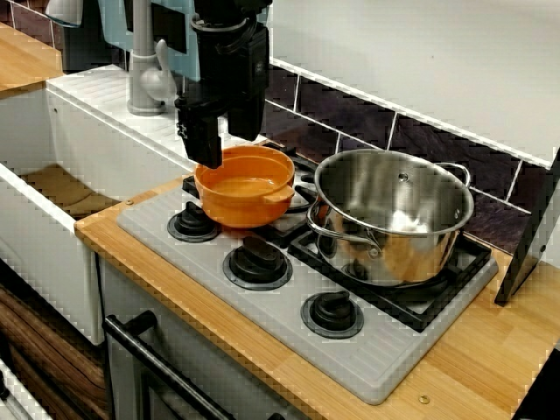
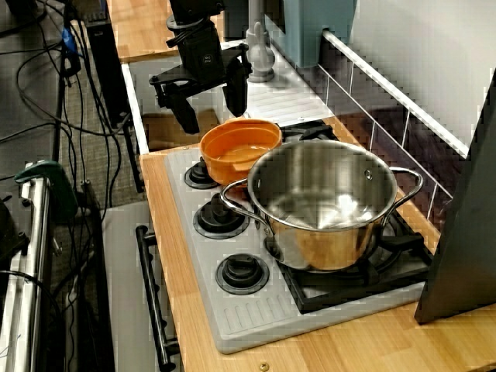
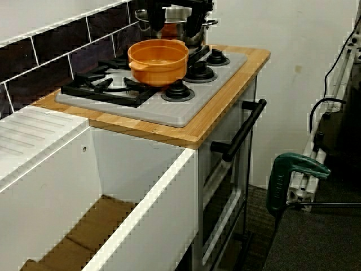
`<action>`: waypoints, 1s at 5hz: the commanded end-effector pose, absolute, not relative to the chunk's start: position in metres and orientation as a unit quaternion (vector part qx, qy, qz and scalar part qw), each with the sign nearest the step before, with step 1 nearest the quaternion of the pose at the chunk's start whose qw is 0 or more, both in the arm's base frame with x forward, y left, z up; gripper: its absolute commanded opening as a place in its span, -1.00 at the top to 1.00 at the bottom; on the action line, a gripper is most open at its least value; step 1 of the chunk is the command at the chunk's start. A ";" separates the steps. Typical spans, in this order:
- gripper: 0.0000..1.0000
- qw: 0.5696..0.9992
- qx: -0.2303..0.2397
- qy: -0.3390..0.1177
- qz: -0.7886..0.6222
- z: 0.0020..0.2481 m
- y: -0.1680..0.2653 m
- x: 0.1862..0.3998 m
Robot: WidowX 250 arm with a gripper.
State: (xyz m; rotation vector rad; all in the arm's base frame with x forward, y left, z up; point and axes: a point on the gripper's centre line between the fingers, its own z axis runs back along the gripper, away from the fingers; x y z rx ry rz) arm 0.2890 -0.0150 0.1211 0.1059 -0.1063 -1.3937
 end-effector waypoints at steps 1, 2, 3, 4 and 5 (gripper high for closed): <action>-1.00 0.752 0.054 -0.043 -0.656 0.127 -0.028 0.290; -1.00 0.740 0.064 -0.026 -0.669 0.119 -0.042 0.295; -1.00 0.754 0.050 -0.047 -0.653 0.109 -0.047 0.301; -1.00 0.762 0.057 -0.045 -0.643 0.107 -0.043 0.304; -1.00 0.769 0.056 -0.043 -0.635 0.110 -0.032 0.302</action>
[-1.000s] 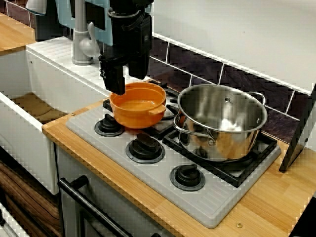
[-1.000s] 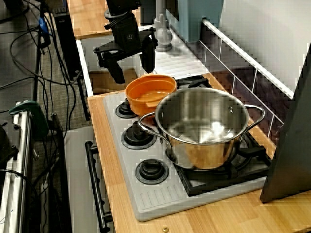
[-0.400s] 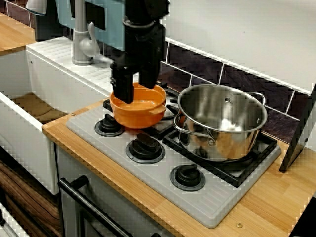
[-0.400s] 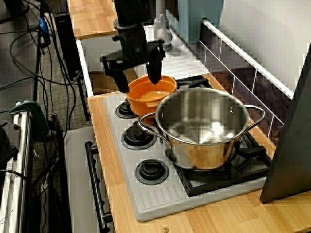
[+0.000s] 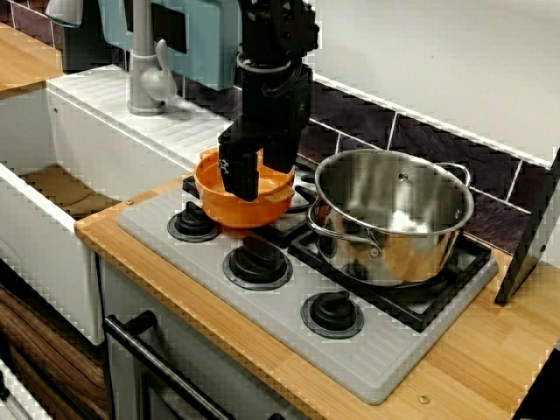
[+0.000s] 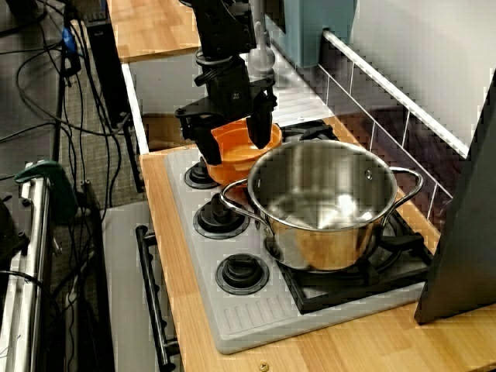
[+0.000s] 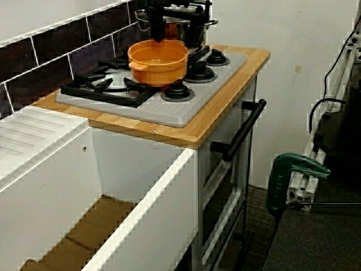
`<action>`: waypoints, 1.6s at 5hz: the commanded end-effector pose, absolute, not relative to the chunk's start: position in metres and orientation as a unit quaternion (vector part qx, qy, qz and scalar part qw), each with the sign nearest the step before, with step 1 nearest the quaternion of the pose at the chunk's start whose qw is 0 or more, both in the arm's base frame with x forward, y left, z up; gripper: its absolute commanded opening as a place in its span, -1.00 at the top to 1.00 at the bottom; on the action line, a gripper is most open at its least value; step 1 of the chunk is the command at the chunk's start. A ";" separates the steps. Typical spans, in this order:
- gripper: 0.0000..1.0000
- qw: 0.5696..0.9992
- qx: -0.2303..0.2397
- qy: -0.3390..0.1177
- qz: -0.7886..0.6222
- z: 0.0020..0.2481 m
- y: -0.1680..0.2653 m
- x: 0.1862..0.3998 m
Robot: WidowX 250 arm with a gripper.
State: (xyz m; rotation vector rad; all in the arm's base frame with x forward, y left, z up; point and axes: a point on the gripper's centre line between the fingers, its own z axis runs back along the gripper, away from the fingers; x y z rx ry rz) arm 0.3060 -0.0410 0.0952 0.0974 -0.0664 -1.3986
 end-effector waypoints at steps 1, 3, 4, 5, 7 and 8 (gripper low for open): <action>-1.00 0.775 0.051 -0.044 -0.628 0.113 -0.023 0.298; -1.00 0.786 0.011 -0.016 -0.617 0.104 -0.018 0.287; -1.00 0.787 0.003 -0.005 -0.617 0.096 -0.022 0.280; -1.00 0.787 0.001 0.009 -0.617 0.082 -0.024 0.279; -1.00 0.787 0.001 0.024 -0.617 0.058 -0.034 0.274; 1.00 0.787 -0.002 0.029 -0.616 0.058 -0.036 0.274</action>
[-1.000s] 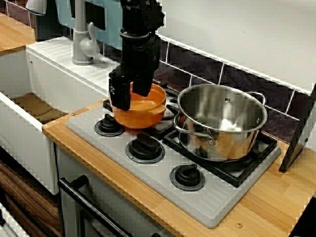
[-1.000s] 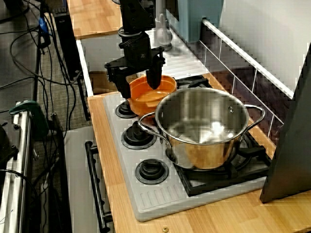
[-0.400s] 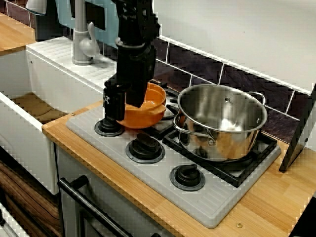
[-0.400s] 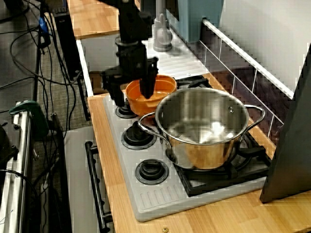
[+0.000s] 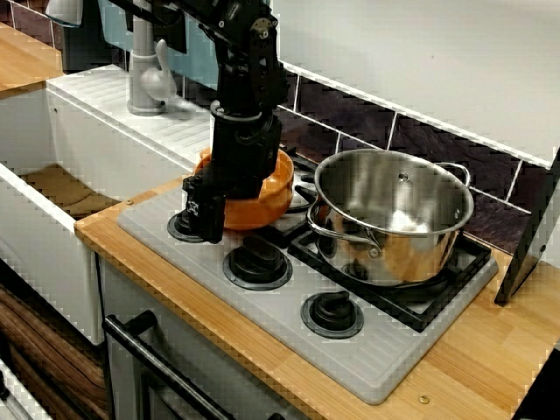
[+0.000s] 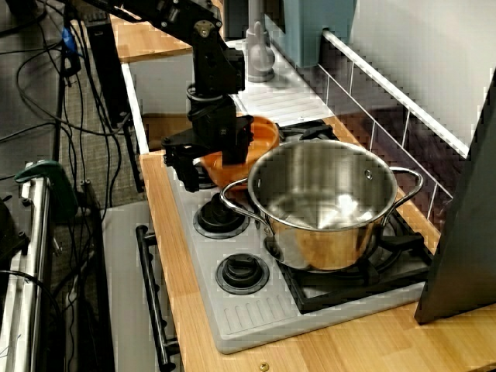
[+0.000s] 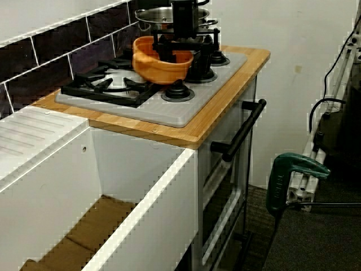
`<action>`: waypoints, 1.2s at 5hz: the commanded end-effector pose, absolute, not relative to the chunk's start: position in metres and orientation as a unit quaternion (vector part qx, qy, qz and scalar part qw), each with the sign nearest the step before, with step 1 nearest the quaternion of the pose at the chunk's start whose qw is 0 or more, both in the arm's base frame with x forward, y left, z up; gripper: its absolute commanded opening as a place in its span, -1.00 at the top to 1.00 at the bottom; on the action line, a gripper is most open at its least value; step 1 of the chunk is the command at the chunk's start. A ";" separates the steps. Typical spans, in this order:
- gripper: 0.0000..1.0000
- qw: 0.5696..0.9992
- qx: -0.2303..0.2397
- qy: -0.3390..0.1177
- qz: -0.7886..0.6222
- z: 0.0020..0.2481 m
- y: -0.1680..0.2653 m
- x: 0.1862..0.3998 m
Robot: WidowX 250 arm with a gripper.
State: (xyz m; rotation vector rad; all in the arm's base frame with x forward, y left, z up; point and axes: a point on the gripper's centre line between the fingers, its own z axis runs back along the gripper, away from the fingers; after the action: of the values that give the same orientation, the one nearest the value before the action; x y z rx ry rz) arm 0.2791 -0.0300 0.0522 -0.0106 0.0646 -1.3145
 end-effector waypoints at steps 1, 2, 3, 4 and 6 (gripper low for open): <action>1.00 0.788 -0.007 0.027 -0.614 0.069 -0.034 0.276; 1.00 0.790 -0.017 0.015 -0.613 0.085 -0.029 0.278; 1.00 0.798 -0.026 -0.002 -0.603 0.105 -0.022 0.284; 1.00 0.805 -0.016 -0.029 -0.592 0.128 -0.013 0.289; 1.00 0.826 0.018 -0.045 -0.562 0.137 -0.002 0.301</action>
State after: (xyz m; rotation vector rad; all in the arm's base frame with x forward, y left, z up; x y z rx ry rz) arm 0.3040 -0.0004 0.1193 0.0040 -0.0430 -1.2014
